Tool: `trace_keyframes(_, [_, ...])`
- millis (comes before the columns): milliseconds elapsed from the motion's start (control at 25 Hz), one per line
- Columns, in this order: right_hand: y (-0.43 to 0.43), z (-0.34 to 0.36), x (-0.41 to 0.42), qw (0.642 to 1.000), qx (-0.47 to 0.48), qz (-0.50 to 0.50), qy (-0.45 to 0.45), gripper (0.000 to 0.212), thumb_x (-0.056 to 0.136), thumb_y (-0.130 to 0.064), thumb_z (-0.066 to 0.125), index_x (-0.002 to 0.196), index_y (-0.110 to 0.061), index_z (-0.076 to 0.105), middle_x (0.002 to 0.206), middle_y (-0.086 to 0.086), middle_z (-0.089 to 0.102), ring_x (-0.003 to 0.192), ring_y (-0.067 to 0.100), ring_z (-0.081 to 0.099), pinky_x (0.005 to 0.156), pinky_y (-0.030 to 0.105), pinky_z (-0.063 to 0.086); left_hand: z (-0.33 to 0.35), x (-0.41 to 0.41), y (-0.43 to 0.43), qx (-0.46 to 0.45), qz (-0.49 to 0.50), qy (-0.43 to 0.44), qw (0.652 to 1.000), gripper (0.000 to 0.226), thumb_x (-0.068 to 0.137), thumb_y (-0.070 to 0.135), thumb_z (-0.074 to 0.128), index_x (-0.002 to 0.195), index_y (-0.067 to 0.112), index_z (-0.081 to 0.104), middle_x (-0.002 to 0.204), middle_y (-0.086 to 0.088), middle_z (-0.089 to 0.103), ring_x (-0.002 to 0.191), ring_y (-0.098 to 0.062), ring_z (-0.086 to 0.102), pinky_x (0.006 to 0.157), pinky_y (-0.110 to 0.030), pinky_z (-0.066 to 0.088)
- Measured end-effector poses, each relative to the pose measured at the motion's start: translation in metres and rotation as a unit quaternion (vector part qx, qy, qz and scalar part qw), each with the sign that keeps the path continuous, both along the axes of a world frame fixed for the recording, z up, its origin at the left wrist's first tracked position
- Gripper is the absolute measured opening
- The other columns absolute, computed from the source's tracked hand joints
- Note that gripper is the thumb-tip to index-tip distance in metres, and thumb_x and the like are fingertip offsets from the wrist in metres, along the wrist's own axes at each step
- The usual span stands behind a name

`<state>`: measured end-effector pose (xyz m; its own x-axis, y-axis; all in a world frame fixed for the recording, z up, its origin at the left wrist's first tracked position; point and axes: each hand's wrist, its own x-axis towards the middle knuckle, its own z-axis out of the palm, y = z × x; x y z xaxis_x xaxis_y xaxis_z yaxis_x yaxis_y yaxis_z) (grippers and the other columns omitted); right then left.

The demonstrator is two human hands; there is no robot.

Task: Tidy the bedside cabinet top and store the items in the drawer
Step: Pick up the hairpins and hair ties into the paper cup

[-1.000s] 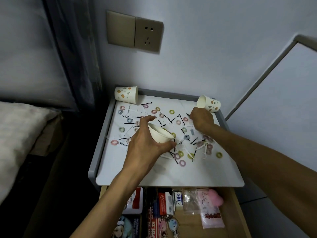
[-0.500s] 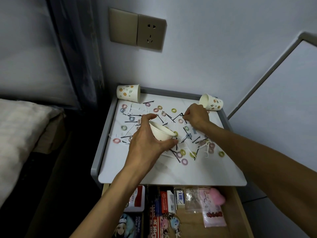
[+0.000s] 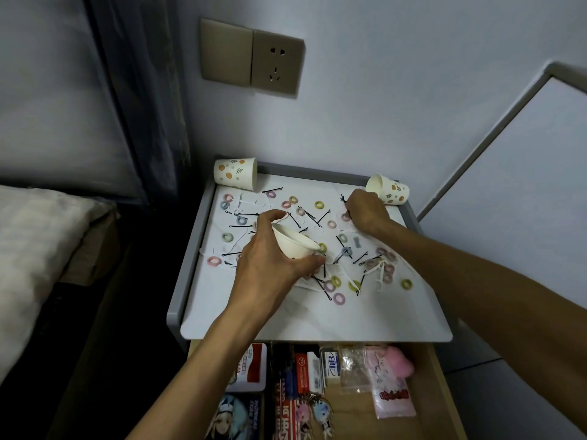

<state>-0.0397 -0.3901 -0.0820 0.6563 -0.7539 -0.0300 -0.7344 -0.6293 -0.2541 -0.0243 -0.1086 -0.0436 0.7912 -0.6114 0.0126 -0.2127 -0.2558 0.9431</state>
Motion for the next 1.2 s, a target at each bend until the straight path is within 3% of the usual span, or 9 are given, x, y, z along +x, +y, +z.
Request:
trace_keyframes(120, [-0.001, 0.021, -0.012, 0.986, 0.096, 0.007, -0.134, 0.012, 0.096, -0.010, 0.052, 0.096, -0.006, 0.064, 0.078, 0.010, 0.070, 0.067, 0.019, 0.066, 0.068, 0.034, 0.054, 0.001, -0.001, -0.001, 0.000, -0.004, 0.001, 1.000, 0.082, 0.064, 0.039, 0.087, 0.130, 0.036, 0.039, 0.112, 0.006, 0.056, 0.101, -0.021, 0.057, 0.085, -0.038, 0.052])
trace_keyframes(200, [0.012, 0.044, -0.023, 0.974, 0.122, 0.076, -0.174, 0.019, 0.097, -0.012, 0.054, 0.107, -0.007, 0.070, 0.074, 0.004, 0.069, 0.058, 0.010, 0.063, 0.062, 0.025, 0.053, 0.002, -0.003, -0.001, 0.002, -0.005, -0.001, 1.000, 0.082, 0.063, 0.039, 0.087, 0.130, 0.035, 0.039, 0.112, 0.005, 0.057, 0.100, -0.021, 0.057, 0.086, -0.040, 0.052])
trace_keyframes(280, [0.035, 0.070, -0.033, 0.960, 0.139, 0.181, -0.163, 0.020, 0.094, -0.012, 0.060, 0.110, -0.014, 0.073, 0.074, 0.001, 0.070, 0.057, 0.006, 0.062, 0.058, 0.017, 0.050, 0.002, -0.003, -0.002, 0.005, -0.006, -0.005, 1.000, 0.084, 0.063, 0.039, 0.087, 0.131, 0.035, 0.038, 0.110, 0.005, 0.056, 0.099, -0.021, 0.056, 0.085, -0.039, 0.051])
trace_keyframes(400, [0.077, 0.100, -0.045, 0.924, 0.126, 0.349, -0.092, 0.019, 0.089, -0.015, 0.067, 0.106, -0.022, 0.075, 0.077, -0.005, 0.071, 0.064, 0.007, 0.061, 0.063, 0.019, 0.047, 0.001, -0.007, -0.005, 0.010, -0.015, -0.009, 1.000, 0.086, 0.062, 0.038, 0.087, 0.132, 0.034, 0.037, 0.110, 0.004, 0.058, 0.097, -0.020, 0.057, 0.079, -0.035, 0.051])
trace_keyframes(560, [0.115, 0.103, -0.047, 0.875, 0.099, 0.473, -0.034, 0.017, 0.084, -0.010, 0.071, 0.099, -0.013, 0.078, 0.088, -0.003, 0.072, 0.079, 0.008, 0.064, 0.073, 0.025, 0.049, -0.001, -0.013, -0.008, 0.014, -0.037, -0.011, 0.999, 0.087, 0.063, 0.037, 0.086, 0.134, 0.034, 0.036, 0.109, 0.004, 0.062, 0.095, -0.018, 0.060, 0.072, -0.030, 0.047])
trace_keyframes(760, [0.077, 0.099, -0.063, 0.913, 0.146, 0.345, -0.161, 0.012, 0.085, -0.010, 0.071, 0.096, -0.012, 0.076, 0.092, -0.003, 0.074, 0.085, 0.006, 0.068, 0.081, 0.021, 0.053, 0.001, -0.015, -0.007, 0.004, -0.036, -0.021, 0.999, 0.086, 0.061, 0.039, 0.087, 0.131, 0.038, 0.038, 0.111, 0.006, 0.061, 0.095, -0.017, 0.059, 0.073, -0.028, 0.045])
trace_keyframes(880, [0.034, 0.065, -0.082, 0.953, 0.060, 0.294, -0.047, 0.013, 0.084, -0.008, 0.072, 0.096, -0.012, 0.076, 0.093, 0.000, 0.074, 0.081, 0.007, 0.068, 0.080, 0.023, 0.055, 0.000, -0.013, -0.006, -0.003, -0.034, -0.018, 0.999, 0.085, 0.060, 0.039, 0.088, 0.129, 0.041, 0.038, 0.113, 0.006, 0.062, 0.098, -0.017, 0.059, 0.077, -0.029, 0.048])
trace_keyframes(1000, [0.009, 0.026, -0.100, 0.958, 0.008, 0.277, 0.079, 0.020, 0.083, -0.007, 0.073, 0.102, -0.013, 0.074, 0.099, 0.003, 0.072, 0.087, 0.014, 0.066, 0.074, 0.008, 0.043, -0.001, -0.013, -0.005, -0.007, -0.036, -0.014, 0.999, 0.085, 0.059, 0.040, 0.088, 0.127, 0.043, 0.037, 0.113, 0.007, 0.064, 0.098, -0.016, 0.061, 0.080, -0.032, 0.051])
trace_keyframes(1200, [0.000, 0.004, -0.107, 0.961, 0.033, 0.263, 0.078, 0.018, 0.085, -0.010, 0.071, 0.103, -0.012, 0.070, 0.100, -0.002, 0.064, 0.089, 0.011, 0.056, 0.075, 0.011, 0.039, -0.002, -0.011, -0.007, -0.007, -0.038, -0.012, 0.999, 0.085, 0.059, 0.040, 0.087, 0.128, 0.042, 0.038, 0.114, 0.008, 0.063, 0.099, -0.015, 0.061, 0.079, -0.029, 0.050])
